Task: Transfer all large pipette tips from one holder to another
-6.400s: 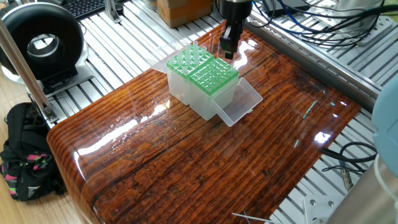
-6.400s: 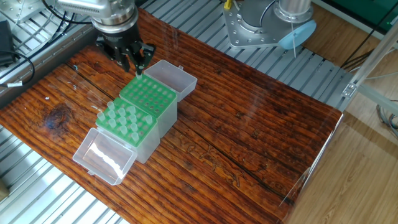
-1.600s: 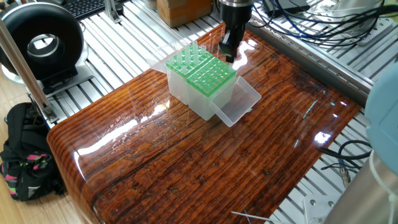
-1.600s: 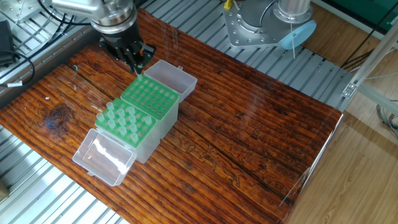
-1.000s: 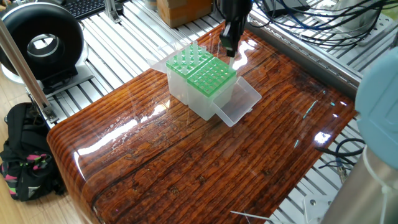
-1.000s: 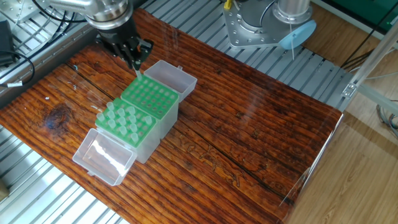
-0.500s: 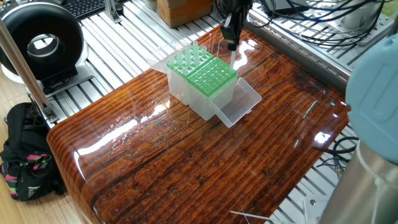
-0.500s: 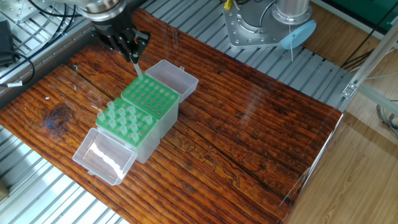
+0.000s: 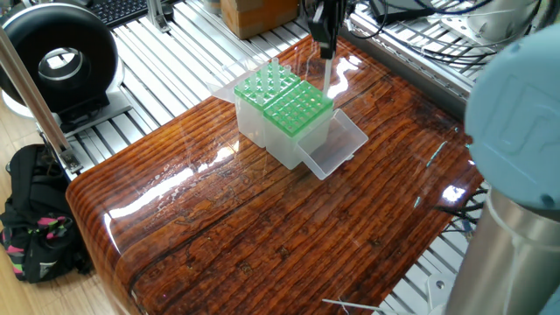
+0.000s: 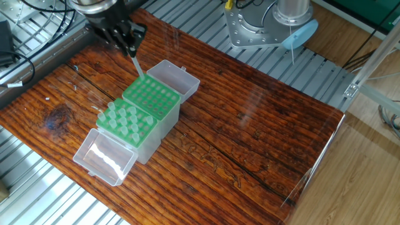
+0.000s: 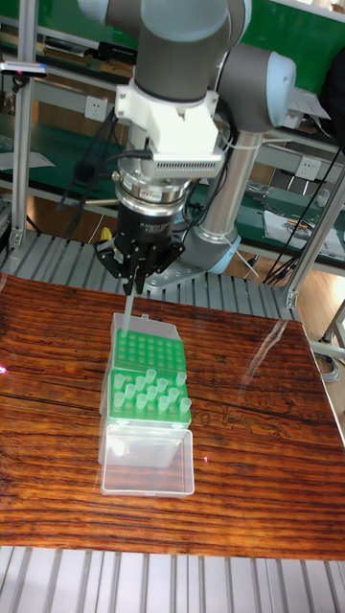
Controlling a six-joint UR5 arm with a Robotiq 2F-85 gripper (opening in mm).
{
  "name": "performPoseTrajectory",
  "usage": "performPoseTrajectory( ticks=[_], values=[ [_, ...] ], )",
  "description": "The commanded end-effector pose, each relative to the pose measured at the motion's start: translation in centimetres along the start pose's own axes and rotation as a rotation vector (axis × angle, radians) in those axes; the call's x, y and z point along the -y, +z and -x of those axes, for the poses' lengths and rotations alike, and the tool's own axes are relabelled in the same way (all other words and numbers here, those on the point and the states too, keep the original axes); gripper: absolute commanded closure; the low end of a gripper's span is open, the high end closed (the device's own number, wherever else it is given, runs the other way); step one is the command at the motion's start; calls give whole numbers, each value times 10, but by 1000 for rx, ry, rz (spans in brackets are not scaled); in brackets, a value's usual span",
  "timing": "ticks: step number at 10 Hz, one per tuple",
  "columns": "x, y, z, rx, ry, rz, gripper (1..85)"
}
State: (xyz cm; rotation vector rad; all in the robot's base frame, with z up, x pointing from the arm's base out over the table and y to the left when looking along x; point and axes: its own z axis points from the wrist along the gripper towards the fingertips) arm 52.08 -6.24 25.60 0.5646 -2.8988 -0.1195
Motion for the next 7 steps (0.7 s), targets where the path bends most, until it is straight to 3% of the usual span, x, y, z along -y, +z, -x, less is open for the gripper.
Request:
performPoseTrajectory(
  ticks=[1, 5, 7],
  values=[
    [-3, -19, -1, -14, -4, 13, 687],
    [-2, -33, -4, -21, -7, 19, 687],
    [-7, -42, 0, 13, -5, 33, 690]
  ],
)
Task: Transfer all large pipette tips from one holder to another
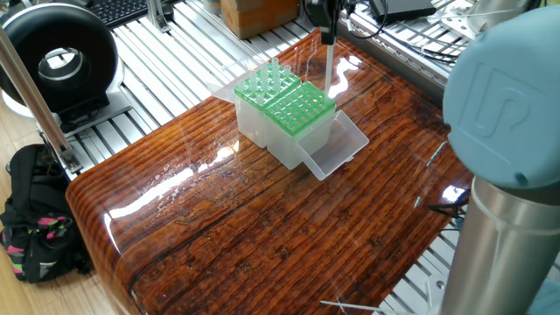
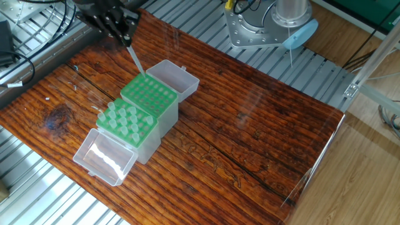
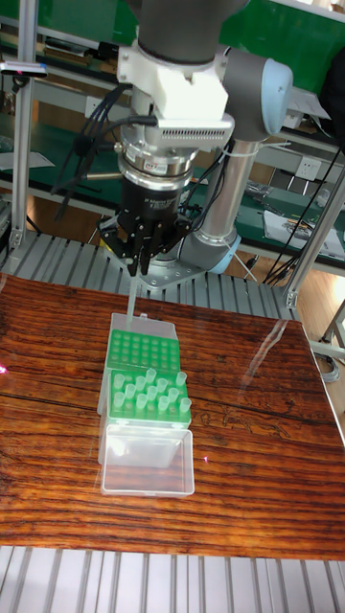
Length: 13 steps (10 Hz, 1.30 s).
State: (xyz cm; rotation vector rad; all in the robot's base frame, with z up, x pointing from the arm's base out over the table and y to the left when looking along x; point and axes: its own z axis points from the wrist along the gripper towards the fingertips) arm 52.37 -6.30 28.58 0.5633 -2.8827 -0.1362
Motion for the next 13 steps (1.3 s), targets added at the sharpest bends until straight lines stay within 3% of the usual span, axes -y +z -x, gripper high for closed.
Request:
performPoseTrajectory(
  ticks=[1, 3, 5, 8, 9, 10, 11, 12, 13],
  values=[
    [-10, -15, 9, 60, -2, 26, 690],
    [-11, -26, 23, 127, -30, 6, 690],
    [-16, -46, 26, 135, -42, -21, 690],
    [-21, -47, 27, 138, -48, -11, 703],
    [-8, -48, 43, 191, -29, -63, 703],
    [9, -50, 52, 209, -33, -130, 703],
    [5, -51, 54, 222, -33, -109, 703],
    [15, -54, 61, 250, -44, -137, 703],
    [15, -59, 70, 293, -46, -129, 703]
  ],
)
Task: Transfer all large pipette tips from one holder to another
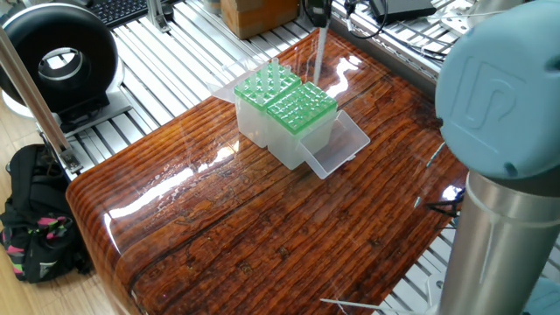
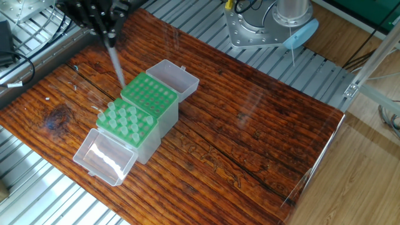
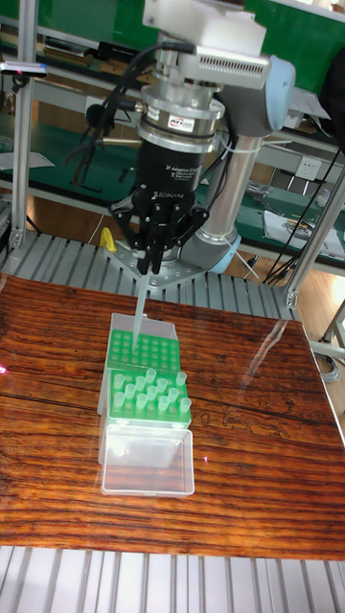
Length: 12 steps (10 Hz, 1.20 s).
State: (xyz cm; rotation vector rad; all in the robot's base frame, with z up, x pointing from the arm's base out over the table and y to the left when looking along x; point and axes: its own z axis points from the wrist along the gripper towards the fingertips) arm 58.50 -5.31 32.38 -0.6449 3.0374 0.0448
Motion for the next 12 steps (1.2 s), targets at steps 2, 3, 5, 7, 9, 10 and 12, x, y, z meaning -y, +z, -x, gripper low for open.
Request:
performPoseTrajectory(
  ticks=[2, 3, 5, 7, 9, 10, 12],
  values=[
    [23, -4, 19, 68, -23, -52, 710],
    [19, -1, 13, 41, -18, -22, 713],
    [10, 4, 9, 19, -9, 23, 713],
    [-1, 7, 8, 8, 39, 45, 720],
    [-4, 7, 8, 10, 66, 50, 723],
    [-7, 8, 5, -5, 89, 55, 723],
    [-4, 12, -2, -31, 119, 41, 740]
  ],
)
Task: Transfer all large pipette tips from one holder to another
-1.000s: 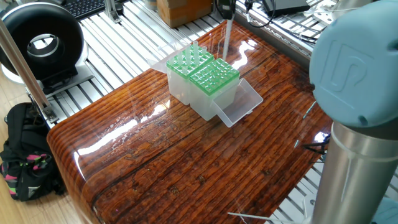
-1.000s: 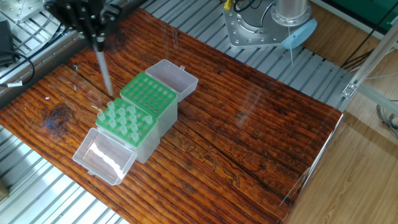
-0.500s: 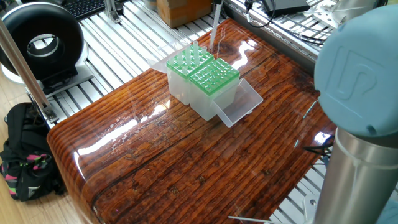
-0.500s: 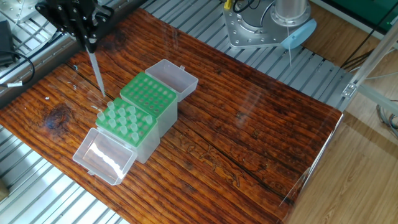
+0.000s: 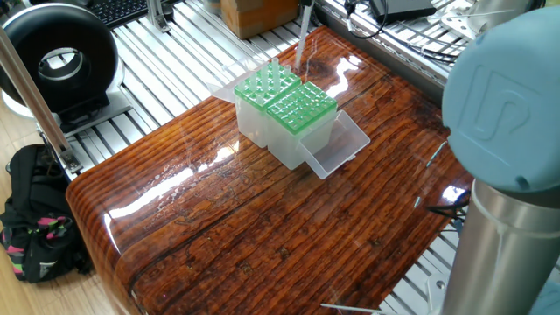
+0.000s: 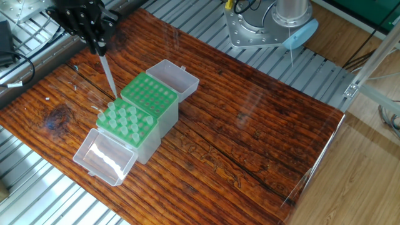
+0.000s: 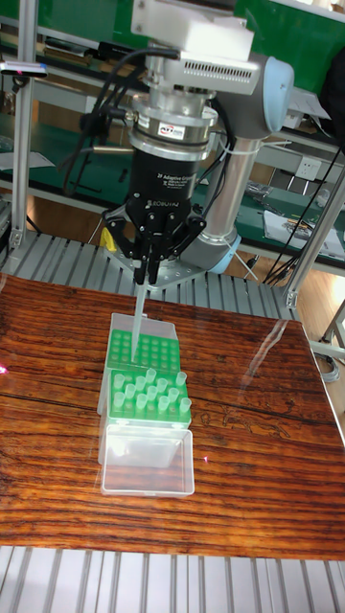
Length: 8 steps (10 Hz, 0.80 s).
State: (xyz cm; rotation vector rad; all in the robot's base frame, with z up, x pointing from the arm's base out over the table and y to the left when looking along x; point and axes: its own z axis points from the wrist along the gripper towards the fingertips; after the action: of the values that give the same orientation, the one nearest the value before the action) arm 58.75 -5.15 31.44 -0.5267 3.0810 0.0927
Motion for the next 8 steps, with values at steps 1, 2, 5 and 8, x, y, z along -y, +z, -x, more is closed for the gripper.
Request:
performPoseTrajectory(
  ticks=[1, 2, 5, 8],
  values=[
    [-4, 4, -5, -11, 40, 19, 740],
    [-3, 6, -5, -9, 42, 22, 740],
    [-4, 15, -8, -12, 57, 20, 740],
    [1, 19, -10, -10, 63, 12, 750]
  ],
)
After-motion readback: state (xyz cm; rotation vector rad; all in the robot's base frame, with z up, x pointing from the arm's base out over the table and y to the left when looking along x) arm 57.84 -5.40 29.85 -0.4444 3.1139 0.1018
